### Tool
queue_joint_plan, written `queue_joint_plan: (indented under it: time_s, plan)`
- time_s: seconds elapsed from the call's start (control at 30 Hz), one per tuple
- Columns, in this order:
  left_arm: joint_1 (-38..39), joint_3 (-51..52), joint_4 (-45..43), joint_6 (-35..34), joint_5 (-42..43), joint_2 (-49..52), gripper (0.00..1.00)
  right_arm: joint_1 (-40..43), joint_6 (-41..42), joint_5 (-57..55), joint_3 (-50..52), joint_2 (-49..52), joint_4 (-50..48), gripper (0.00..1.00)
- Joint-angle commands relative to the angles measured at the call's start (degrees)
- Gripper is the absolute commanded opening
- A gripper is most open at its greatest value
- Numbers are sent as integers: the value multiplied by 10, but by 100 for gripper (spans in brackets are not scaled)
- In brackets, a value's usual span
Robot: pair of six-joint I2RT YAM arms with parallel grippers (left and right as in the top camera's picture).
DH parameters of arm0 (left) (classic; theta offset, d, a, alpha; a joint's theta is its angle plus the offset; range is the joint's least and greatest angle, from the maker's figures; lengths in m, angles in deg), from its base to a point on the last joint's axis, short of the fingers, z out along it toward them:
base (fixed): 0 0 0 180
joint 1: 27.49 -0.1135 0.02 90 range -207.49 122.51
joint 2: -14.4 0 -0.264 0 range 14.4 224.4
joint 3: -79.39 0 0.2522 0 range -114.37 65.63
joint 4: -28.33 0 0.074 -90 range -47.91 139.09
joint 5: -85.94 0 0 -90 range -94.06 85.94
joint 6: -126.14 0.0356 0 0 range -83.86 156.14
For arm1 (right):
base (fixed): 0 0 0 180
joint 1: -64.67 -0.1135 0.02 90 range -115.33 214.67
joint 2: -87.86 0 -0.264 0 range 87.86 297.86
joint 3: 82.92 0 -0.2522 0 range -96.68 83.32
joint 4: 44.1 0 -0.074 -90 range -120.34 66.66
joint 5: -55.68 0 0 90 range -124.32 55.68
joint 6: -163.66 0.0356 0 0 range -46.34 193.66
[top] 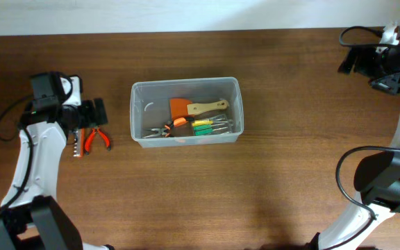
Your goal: Pack container
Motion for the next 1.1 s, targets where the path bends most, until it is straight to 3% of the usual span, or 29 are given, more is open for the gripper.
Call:
queue_joint_plan:
  time_s: [0.0, 0.1, 0.23, 0.5, 0.63, 0.77, 1.07]
  plan:
    - [17, -9, 20, 39, -18, 28, 96, -1, 5, 9, 3, 3, 0, 99]
    - [40, -9, 25, 22, -66, 49, 96, 0, 5, 9, 3, 3, 0, 98]
    - [74, -9, 23, -73, -123, 76, 96, -1, 5, 9, 3, 3, 2, 99]
    - [94, -9, 47, -204, -125, 137, 92, -1, 5, 14, 3, 3, 12, 98]
    - [94, -9, 52, -217, -125, 171, 89, -1, 5, 14, 3, 3, 23, 99]
    - [94, -9, 44, -220, -125, 196, 73, 0, 5, 14, 3, 3, 28, 98]
    - [94, -9, 31, -272, -158, 209, 63, -1, 5, 14, 3, 3, 32, 98]
